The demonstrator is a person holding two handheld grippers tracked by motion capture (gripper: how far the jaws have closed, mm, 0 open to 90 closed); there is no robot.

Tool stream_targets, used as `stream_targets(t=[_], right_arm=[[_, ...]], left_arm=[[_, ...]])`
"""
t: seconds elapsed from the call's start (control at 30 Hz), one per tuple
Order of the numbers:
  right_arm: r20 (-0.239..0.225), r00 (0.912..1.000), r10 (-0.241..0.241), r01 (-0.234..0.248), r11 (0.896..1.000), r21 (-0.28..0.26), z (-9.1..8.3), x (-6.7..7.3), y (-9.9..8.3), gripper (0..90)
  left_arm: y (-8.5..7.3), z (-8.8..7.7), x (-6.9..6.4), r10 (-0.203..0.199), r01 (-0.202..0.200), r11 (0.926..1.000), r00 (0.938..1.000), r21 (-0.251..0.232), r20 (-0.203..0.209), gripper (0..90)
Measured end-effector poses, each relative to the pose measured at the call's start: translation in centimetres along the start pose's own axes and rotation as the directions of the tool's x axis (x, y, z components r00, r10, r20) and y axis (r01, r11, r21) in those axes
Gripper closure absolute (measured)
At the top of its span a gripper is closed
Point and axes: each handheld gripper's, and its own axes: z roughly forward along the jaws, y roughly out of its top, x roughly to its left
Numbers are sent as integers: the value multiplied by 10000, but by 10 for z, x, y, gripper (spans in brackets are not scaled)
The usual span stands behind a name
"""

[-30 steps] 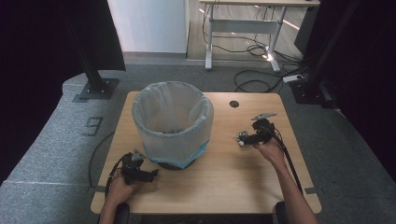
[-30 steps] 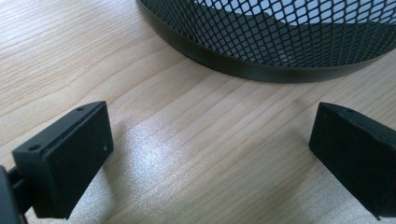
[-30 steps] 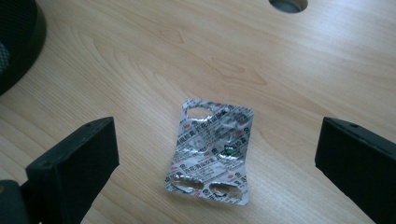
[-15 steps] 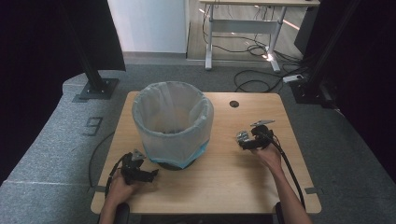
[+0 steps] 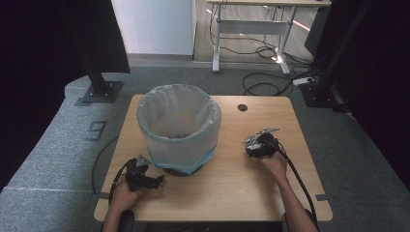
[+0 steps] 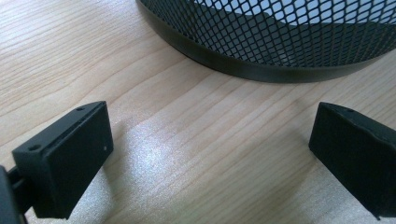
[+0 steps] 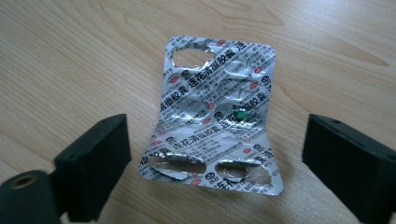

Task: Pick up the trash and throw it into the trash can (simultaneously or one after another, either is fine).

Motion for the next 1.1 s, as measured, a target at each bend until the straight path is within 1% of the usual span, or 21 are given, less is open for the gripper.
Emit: stream_targets(t=[0.1, 0.17, 0.2, 0.27, 0.3, 0.33, 0.43, 0.7, 0.8, 0.97, 1.1], right_arm=[[-22, 10000, 78, -78, 10000, -3, 1, 0, 0, 130], [-7, 10000, 89, -89, 9999, 51, 2, 0, -1, 155], [-21, 9999, 114, -114, 9999, 88, 2, -1, -1, 189], [-34, 9999, 121, -121, 9999, 88, 2, -1, -2, 204], [-110, 9997, 219, -218, 9997, 71, 2, -1, -2, 250], [-110, 9997, 219, -218, 9997, 71, 2, -1, -2, 250], [-252, 9996, 136, -134, 9999, 72, 1, -1, -2, 313], [-203, 9997, 138, -134, 9997, 179, -1, -2, -2, 332], [-311, 9993, 194, -187, 9996, 225, -2, -3, -1, 332], [-452, 9989, 153, -145, 9997, 194, -8, -3, 1, 332], [-669, 9978, 9, 9, 9996, 269, -15, -3, 4, 332]], left_arm=[[0, 0, 0, -6, 6, 10000, 10000, -16, -2, 0], [0, 0, 0, -6, 6, 10000, 10000, -20, -6, 0], [0, 0, 0, -4, 4, 10000, 10000, -18, -5, 0], [0, 0, 0, -7, 7, 10000, 10000, -21, -6, 0], [0, 0, 0, -5, 5, 10000, 10000, -19, -5, 0], [0, 0, 0, -7, 7, 10000, 10000, -21, -5, 0], [0, 0, 0, -6, 6, 10000, 10000, -20, -4, 0], [0, 0, 0, 0, 0, 10000, 10000, 0, -1, 0], [0, 0, 0, -2, 2, 10000, 10000, -1, 2, 0], [0, 0, 0, -4, 4, 10000, 10000, -1, 2, 0], [0, 0, 0, 1, -1, 10000, 10000, -1, 2, 0]])
